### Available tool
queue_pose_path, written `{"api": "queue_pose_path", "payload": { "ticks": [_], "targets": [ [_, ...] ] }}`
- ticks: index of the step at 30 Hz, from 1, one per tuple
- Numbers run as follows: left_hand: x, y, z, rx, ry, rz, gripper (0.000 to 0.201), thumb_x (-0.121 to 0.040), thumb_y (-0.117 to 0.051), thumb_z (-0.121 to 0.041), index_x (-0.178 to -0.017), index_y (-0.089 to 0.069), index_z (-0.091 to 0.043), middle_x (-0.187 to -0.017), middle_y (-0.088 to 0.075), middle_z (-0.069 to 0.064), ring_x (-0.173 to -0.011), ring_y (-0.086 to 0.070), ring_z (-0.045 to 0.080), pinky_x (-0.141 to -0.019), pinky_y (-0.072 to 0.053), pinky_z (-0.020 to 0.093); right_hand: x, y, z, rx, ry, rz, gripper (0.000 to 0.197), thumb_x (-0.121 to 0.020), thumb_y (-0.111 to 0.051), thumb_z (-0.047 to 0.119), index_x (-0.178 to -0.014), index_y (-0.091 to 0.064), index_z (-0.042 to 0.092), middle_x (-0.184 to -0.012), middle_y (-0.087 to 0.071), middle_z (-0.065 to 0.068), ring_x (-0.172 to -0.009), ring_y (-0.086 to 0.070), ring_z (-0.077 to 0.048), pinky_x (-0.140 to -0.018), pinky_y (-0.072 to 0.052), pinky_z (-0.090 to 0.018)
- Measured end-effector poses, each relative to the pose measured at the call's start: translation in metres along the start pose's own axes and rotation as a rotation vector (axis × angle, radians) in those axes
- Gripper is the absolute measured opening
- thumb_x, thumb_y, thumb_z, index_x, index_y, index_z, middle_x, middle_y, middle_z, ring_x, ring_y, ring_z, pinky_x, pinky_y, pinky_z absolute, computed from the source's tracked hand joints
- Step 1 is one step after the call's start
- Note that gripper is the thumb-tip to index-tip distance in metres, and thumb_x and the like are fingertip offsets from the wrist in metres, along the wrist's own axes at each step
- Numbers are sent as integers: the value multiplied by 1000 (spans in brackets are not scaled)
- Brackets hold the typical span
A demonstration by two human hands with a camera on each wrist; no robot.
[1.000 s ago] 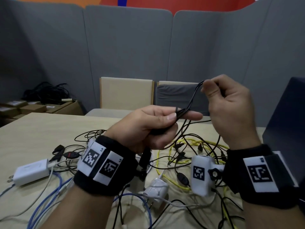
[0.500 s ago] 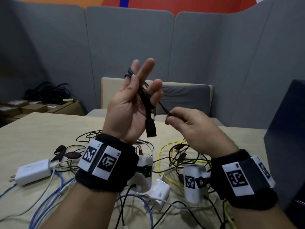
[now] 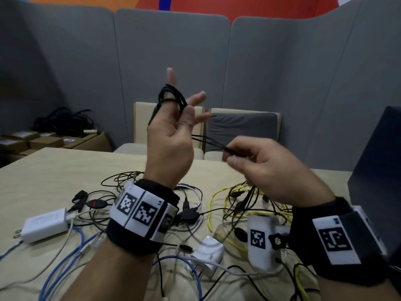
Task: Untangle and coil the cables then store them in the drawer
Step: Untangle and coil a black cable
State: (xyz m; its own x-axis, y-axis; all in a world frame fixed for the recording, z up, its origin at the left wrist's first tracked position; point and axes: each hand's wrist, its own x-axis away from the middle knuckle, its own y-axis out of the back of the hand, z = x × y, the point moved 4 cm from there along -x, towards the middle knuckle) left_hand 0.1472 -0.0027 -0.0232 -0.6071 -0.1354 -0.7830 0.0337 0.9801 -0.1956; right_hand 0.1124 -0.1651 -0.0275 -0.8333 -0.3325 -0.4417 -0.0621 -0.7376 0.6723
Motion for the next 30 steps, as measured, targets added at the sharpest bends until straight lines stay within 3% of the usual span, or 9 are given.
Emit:
{"api": "queue_pose_path", "payload": {
  "ticks": [3, 5, 8, 12, 16, 19, 24, 27, 30],
  "targets": [
    [3, -4, 6, -191, 24, 119, 58, -99, -45, -16, -145, -21, -41, -102, -68, 9, -81, -69, 14, -80, -57, 35, 2, 13, 6, 2, 74, -148, 10, -93, -64, 18, -84, -68, 21, -71, -63, -3, -64, -53, -21, -60, -42, -37],
    [5, -8, 10, -312, 102, 219, 57, -99, -48, -16, -141, -26, -48, -90, -70, 3, -62, -63, 15, -69, -56, 29, 4, 19, 10, 19, 115, -201, 13, -91, -66, 18, -80, -67, 24, -66, -61, -2, -60, -50, -19, -56, -40, -32],
    [11, -15, 12, -417, 282, 446, 46, -100, -47, -16, -141, -43, -36, -72, -67, 0, -54, -53, 14, -56, -45, 20, 8, 27, 13, 59, 158, -278, 15, -88, -68, 17, -76, -67, 25, -67, -62, 4, -60, -52, -12, -54, -39, -20],
    [18, -20, 3, -218, 444, 650, 33, -104, -36, -19, -112, -61, 2, -54, -51, 1, -47, -41, 12, -49, -36, 22, 9, 32, 13, 94, 230, -406, 9, -86, -66, 18, -81, -67, 25, -72, -64, 12, -70, -56, -1, -63, -39, -9],
    [22, -17, -8, 160, 566, 777, 25, -96, -41, -21, -90, -58, -3, -50, -39, -1, -43, -30, 9, -41, -22, 20, 9, 37, 7, 44, 236, -434, 13, -87, -67, 19, -82, -63, 31, -81, -66, 10, -75, -57, -3, -68, -41, -11],
    [21, -10, -9, 476, 604, 745, 16, -92, -49, -19, -84, -59, -9, -49, -42, -3, -41, -23, 6, -39, -19, 19, 9, 35, 3, 1, 193, -351, 22, -89, -68, 11, -84, -63, 32, -82, -66, 12, -79, -59, -1, -72, -42, -10],
    [4, -2, -15, 1078, 572, 577, 23, -97, -47, -14, -110, -57, 3, -80, -66, 8, -45, -25, 6, -43, -29, 16, 6, 26, -15, 108, 30, -125, 15, -90, -65, 16, -81, -63, 27, -73, -63, 15, -66, -54, -3, -59, -40, -16],
    [-5, 5, -10, 1159, 559, 389, 30, -100, -39, -16, -120, -51, 2, -101, -71, 11, -46, -26, 4, -46, -31, 15, 5, 24, -25, 92, -35, -104, 10, -92, -62, 20, -86, -64, 27, -74, -62, 11, -70, -54, -12, -68, -45, -30],
    [-12, 14, -5, 1119, 460, 194, 31, -101, -33, -21, -122, -46, -3, -100, -73, 5, -42, -28, 6, -45, -30, 13, 6, 31, -32, 0, -38, -212, 14, -97, -54, 26, -89, -65, 29, -68, -60, 11, -68, -55, -12, -71, -48, -38]
  ]
}}
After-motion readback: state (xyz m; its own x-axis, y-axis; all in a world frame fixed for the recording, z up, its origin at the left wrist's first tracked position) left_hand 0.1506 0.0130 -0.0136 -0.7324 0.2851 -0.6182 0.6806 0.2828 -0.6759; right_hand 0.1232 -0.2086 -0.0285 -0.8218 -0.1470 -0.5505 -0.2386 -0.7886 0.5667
